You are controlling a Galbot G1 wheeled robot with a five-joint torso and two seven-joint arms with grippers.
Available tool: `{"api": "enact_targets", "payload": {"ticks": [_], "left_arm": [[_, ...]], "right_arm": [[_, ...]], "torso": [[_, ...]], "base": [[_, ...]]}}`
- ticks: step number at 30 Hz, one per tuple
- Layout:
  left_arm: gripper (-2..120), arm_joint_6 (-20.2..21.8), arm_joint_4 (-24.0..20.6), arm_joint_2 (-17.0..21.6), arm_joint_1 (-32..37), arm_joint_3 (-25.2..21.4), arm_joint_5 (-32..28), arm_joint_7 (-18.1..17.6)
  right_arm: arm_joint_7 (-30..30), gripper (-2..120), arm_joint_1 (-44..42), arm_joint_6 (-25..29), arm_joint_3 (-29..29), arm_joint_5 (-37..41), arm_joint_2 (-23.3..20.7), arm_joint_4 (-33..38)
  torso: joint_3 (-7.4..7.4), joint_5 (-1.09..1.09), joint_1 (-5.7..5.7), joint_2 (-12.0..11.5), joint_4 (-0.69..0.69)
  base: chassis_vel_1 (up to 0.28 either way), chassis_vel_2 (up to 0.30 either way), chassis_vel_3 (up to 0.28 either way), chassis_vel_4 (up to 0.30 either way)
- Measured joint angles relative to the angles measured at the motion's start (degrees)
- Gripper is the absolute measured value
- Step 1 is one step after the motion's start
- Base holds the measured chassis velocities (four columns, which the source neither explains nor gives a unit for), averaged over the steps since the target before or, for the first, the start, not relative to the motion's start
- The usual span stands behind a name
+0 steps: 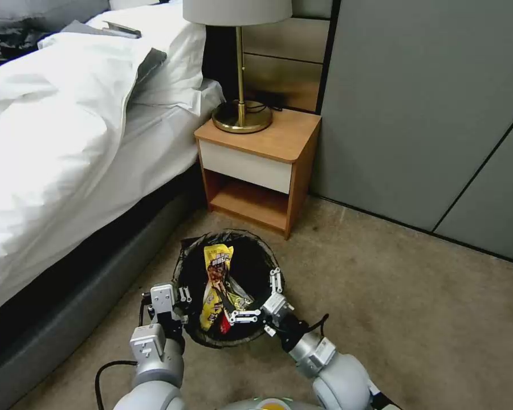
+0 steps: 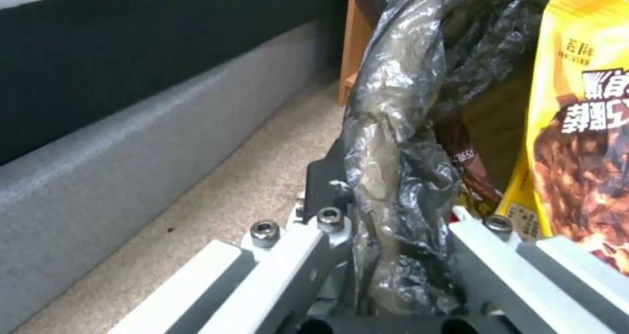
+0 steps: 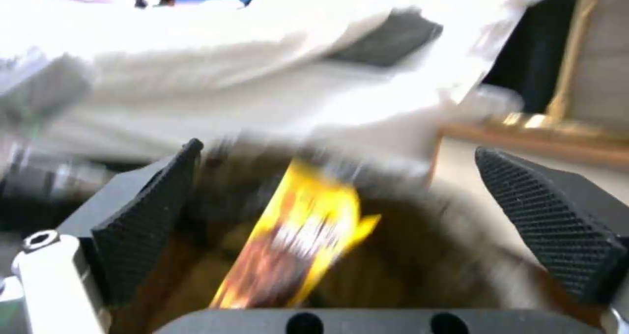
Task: Pick up the trash bin, then pick up the garbage from the floor and place it into the trash bin.
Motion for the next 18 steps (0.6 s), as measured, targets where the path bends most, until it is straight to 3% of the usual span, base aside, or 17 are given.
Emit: {"api": "enact_targets", "payload": {"ticks": [7, 10, 18], "left_arm": [[0, -0.4, 0.8, 0.2, -0.2, -0.4, -0.2, 0.8], [0, -0.7, 0.9, 0.3, -0.3, -0.7, -0.6, 0.9], [0, -0.8, 0.8, 0.4, -0.6, -0.9, -1.1, 1.0]], "right_arm": [[7.1, 100, -1.8, -1.2, 4.7, -0.5, 1.2, 12.3], [14.7, 100, -4.1, -2.9, 8.5, -3.6, 2.6, 16.2], [22.4, 100, -8.5, -0.7, 14.1, -4.3, 4.0, 14.4]], "torso": [[0.00, -0.01, 0.00, 0.0, 0.00], [0.00, 0.00, 0.00, 0.0, 0.00], [0.00, 0.00, 0.00, 0.0, 0.00]], "base": [[0.000, 0.000, 0.000, 0.000], [0.000, 0.000, 0.000, 0.000], [0.000, 0.000, 0.000, 0.000]]}}
